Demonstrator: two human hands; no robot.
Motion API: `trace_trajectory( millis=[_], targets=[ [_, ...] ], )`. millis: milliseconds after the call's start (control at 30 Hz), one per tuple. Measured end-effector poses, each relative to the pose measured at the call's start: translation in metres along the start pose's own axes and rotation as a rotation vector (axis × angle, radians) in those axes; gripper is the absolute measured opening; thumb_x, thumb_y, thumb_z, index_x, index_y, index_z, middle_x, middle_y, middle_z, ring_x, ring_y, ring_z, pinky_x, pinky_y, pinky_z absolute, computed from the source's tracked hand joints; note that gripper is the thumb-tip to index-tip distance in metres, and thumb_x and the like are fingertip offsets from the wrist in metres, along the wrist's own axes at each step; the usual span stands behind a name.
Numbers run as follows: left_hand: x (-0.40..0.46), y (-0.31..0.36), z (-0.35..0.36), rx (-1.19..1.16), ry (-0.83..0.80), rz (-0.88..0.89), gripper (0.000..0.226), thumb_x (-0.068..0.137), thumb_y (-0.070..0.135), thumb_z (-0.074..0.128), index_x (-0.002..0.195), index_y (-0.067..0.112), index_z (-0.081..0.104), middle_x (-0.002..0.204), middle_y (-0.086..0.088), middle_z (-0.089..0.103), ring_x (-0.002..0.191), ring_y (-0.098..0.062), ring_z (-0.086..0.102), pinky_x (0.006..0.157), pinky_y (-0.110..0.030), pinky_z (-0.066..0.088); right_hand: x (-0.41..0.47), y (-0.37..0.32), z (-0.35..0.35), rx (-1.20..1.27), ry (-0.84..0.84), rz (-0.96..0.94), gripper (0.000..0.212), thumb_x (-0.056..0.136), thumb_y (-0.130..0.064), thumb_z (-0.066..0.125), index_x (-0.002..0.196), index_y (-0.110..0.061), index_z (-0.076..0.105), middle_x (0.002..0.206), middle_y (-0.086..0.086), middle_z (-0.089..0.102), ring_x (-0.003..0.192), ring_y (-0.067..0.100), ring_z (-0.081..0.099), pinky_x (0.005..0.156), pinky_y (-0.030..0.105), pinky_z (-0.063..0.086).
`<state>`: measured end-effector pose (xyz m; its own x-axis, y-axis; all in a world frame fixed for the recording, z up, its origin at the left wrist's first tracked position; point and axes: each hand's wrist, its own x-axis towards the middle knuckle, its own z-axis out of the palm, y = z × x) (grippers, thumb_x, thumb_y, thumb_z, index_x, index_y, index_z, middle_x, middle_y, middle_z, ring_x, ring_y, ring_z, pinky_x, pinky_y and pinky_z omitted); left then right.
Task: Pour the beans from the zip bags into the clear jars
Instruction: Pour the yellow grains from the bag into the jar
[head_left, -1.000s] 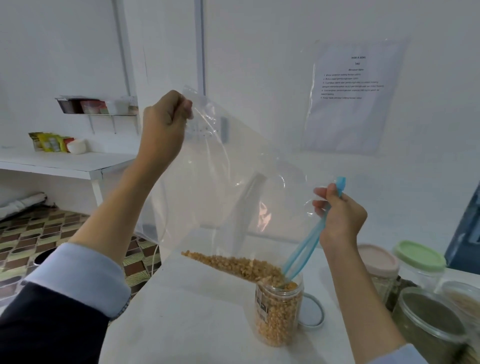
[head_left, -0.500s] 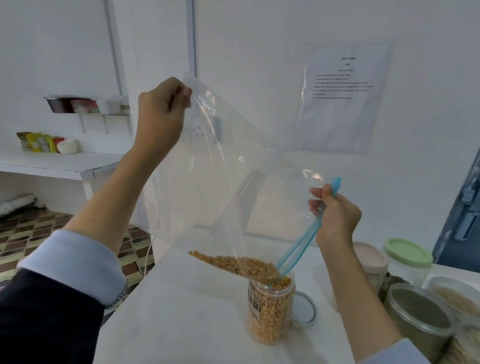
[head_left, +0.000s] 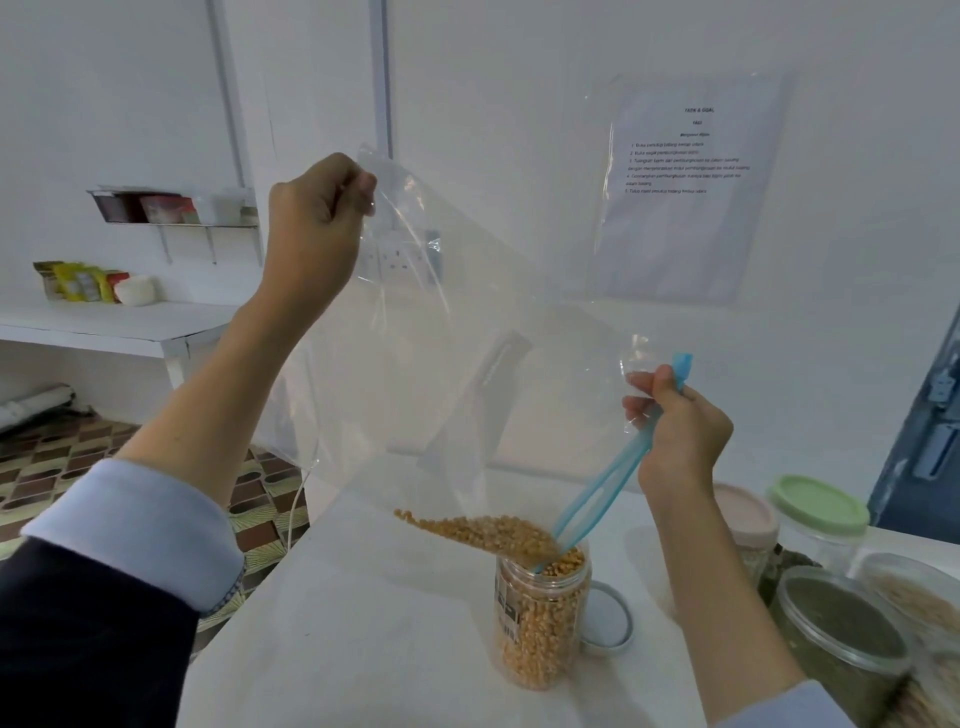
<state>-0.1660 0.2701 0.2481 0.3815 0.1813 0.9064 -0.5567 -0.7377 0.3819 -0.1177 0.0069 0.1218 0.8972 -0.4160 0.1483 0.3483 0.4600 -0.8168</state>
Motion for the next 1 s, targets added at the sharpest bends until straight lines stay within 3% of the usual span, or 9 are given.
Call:
trace_trajectory(
  millis=[133, 233, 333, 433, 633, 733, 867, 1000],
  targets=[
    [0.002, 0.0, 0.002, 0.013, -0.015, 0.002, 0.033, 0.095, 0.015, 0.044, 0.064, 0.027, 0.043, 0.051, 0.008, 0.042, 0.051, -0.018, 0.038, 0.051, -0.026, 0.028, -0.002, 0.001, 0.003, -0.02, -0.028, -0.01, 0.026, 0.095, -0.015, 0.059, 0.07, -0.011, 0.066, 0.065, -0.003, 0.069, 0.046, 0.006, 0.055, 0.053, 0.017, 0.05],
    [0.004, -0.001, 0.002, 0.005, -0.037, -0.001, 0.034, 0.096, 0.014, 0.044, 0.065, 0.027, 0.043, 0.049, 0.011, 0.044, 0.048, -0.009, 0.035, 0.049, -0.021, 0.028, -0.001, 0.003, 0.002, 0.005, 0.0, -0.015, 0.026, 0.095, -0.014, 0.059, 0.07, -0.012, 0.066, 0.06, -0.005, 0.068, 0.045, 0.006, 0.055, 0.053, 0.018, 0.05],
    [0.005, 0.0, 0.002, -0.002, -0.05, -0.001, 0.034, 0.096, 0.014, 0.044, 0.064, 0.026, 0.042, 0.052, 0.007, 0.04, 0.05, -0.014, 0.035, 0.05, -0.024, 0.028, -0.001, 0.004, 0.003, -0.013, -0.022, -0.009, 0.027, 0.094, -0.014, 0.059, 0.069, -0.011, 0.066, 0.065, -0.002, 0.068, 0.046, 0.006, 0.055, 0.053, 0.018, 0.05],
    [0.005, 0.001, 0.003, 0.007, -0.045, -0.016, 0.034, 0.095, 0.014, 0.044, 0.063, 0.027, 0.041, 0.047, 0.013, 0.045, 0.048, -0.008, 0.035, 0.05, -0.02, 0.029, -0.001, 0.004, 0.003, 0.028, 0.008, -0.007, 0.026, 0.094, -0.013, 0.059, 0.069, -0.011, 0.065, 0.067, -0.001, 0.068, 0.045, 0.006, 0.053, 0.053, 0.019, 0.05],
    [0.003, 0.004, 0.006, -0.015, -0.061, -0.019, 0.035, 0.097, 0.013, 0.043, 0.065, 0.026, 0.042, 0.049, 0.014, 0.047, 0.046, -0.004, 0.035, 0.048, -0.018, 0.029, 0.003, 0.006, -0.001, 0.042, 0.021, 0.002, 0.025, 0.094, -0.013, 0.059, 0.07, -0.009, 0.065, 0.057, -0.006, 0.068, 0.043, 0.006, 0.053, 0.052, 0.019, 0.049],
    [0.002, 0.005, 0.008, -0.007, -0.073, -0.005, 0.034, 0.096, 0.015, 0.043, 0.064, 0.027, 0.043, 0.052, 0.007, 0.04, 0.048, -0.01, 0.035, 0.049, -0.021, 0.029, 0.002, 0.008, 0.0, 0.03, 0.0, 0.012, 0.026, 0.094, -0.012, 0.059, 0.069, -0.009, 0.064, 0.058, -0.004, 0.068, 0.043, 0.007, 0.053, 0.051, 0.018, 0.049],
    [0.003, 0.006, 0.008, -0.014, -0.072, 0.005, 0.034, 0.096, 0.014, 0.043, 0.064, 0.027, 0.043, 0.051, 0.011, 0.045, 0.049, -0.006, 0.036, 0.048, -0.017, 0.029, 0.002, 0.01, 0.001, 0.053, 0.035, 0.016, 0.027, 0.095, -0.013, 0.059, 0.069, -0.01, 0.064, 0.065, -0.001, 0.068, 0.044, 0.006, 0.052, 0.053, 0.02, 0.049],
    [0.004, 0.006, 0.01, -0.013, -0.075, 0.01, 0.036, 0.097, 0.013, 0.044, 0.064, 0.027, 0.043, 0.052, 0.009, 0.039, 0.049, -0.007, 0.036, 0.048, -0.016, 0.028, 0.0, 0.012, 0.002, 0.04, 0.017, 0.031, 0.026, 0.094, -0.013, 0.059, 0.069, -0.01, 0.064, 0.059, -0.005, 0.068, 0.043, 0.006, 0.052, 0.053, 0.019, 0.05]
  ],
)
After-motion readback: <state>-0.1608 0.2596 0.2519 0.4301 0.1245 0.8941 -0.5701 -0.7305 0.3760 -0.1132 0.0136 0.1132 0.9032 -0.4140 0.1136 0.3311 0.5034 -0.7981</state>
